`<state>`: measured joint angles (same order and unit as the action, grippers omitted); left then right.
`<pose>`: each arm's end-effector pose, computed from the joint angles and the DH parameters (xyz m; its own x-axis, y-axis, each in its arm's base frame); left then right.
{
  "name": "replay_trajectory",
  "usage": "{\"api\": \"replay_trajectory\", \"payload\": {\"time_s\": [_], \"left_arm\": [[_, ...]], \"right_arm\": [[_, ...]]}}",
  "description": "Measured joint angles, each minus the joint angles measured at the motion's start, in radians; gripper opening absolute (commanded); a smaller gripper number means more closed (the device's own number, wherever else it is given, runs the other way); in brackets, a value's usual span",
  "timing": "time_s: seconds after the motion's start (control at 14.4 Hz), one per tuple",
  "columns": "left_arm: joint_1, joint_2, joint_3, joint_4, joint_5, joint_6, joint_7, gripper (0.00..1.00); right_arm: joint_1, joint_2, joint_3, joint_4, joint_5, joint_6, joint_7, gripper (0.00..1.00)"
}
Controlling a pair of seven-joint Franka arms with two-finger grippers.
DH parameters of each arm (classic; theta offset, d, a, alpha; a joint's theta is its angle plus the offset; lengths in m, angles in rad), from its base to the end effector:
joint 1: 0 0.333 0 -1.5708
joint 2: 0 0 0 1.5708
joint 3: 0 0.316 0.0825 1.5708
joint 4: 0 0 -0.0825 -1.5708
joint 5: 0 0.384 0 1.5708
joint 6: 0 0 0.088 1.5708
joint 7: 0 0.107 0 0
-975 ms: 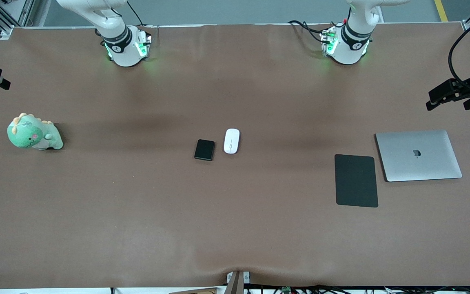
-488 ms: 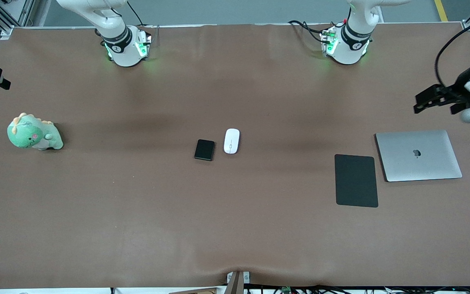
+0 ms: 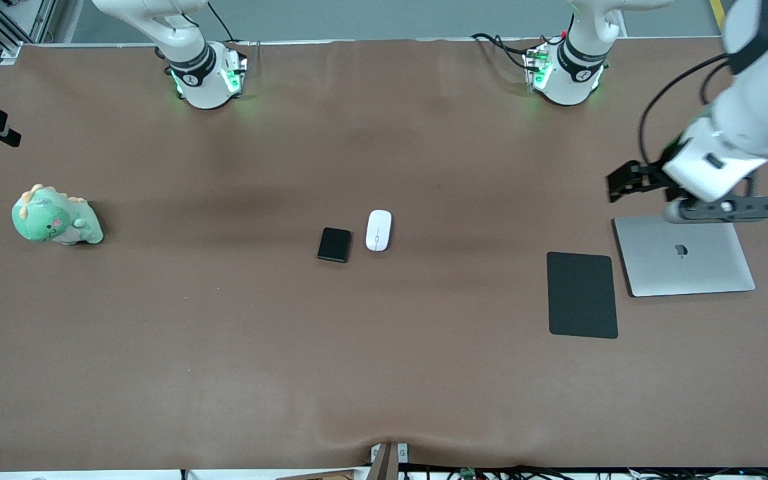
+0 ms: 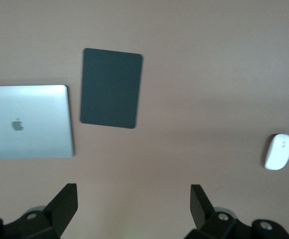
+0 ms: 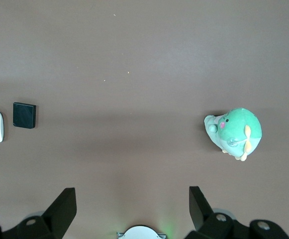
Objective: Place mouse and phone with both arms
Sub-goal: 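Move the left gripper over the white mouse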
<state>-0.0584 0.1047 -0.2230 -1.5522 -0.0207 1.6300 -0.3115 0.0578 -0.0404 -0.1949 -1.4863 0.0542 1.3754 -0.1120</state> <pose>0.5672 -0.1595 0.5800 0.9988 0.0318 -0.0366 0.0331 -0.9989 0.0342 0.5165 -0.0672 0.6687 0.9979 -0.0138 -0.0635 -0.0182 -0.9974 -0.0691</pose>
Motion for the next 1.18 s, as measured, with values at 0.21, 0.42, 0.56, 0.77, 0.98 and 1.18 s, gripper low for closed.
{"api": "replay_trajectory", "payload": {"time_s": [0.21,0.42,0.56,0.77,0.98,1.18], "left_arm": [[-0.035,0.040,-0.073,-0.002,0.000,0.057,-0.146,1.00],[-0.116,0.094,-0.078,-0.004,0.004,0.117,-0.258,1.00],[-0.179,0.136,-0.079,-0.006,0.029,0.165,-0.336,1.00],[-0.283,0.209,-0.081,-0.008,0.081,0.253,-0.460,1.00],[-0.354,0.282,-0.081,-0.010,0.102,0.324,-0.528,1.00],[-0.384,0.335,-0.081,-0.010,0.103,0.386,-0.533,1.00]], "right_arm": [[0.000,0.012,0.000,0.006,0.000,0.000,0.000,1.00],[-0.001,0.017,-0.005,0.012,0.000,0.001,0.000,1.00],[-0.001,0.020,-0.005,0.013,0.000,0.000,0.000,1.00],[0.000,0.030,-0.005,0.013,-0.005,0.001,0.000,1.00],[0.000,0.042,-0.005,0.013,-0.008,0.001,0.000,1.00],[-0.001,0.058,-0.006,0.013,-0.009,0.003,0.000,1.00]]}}
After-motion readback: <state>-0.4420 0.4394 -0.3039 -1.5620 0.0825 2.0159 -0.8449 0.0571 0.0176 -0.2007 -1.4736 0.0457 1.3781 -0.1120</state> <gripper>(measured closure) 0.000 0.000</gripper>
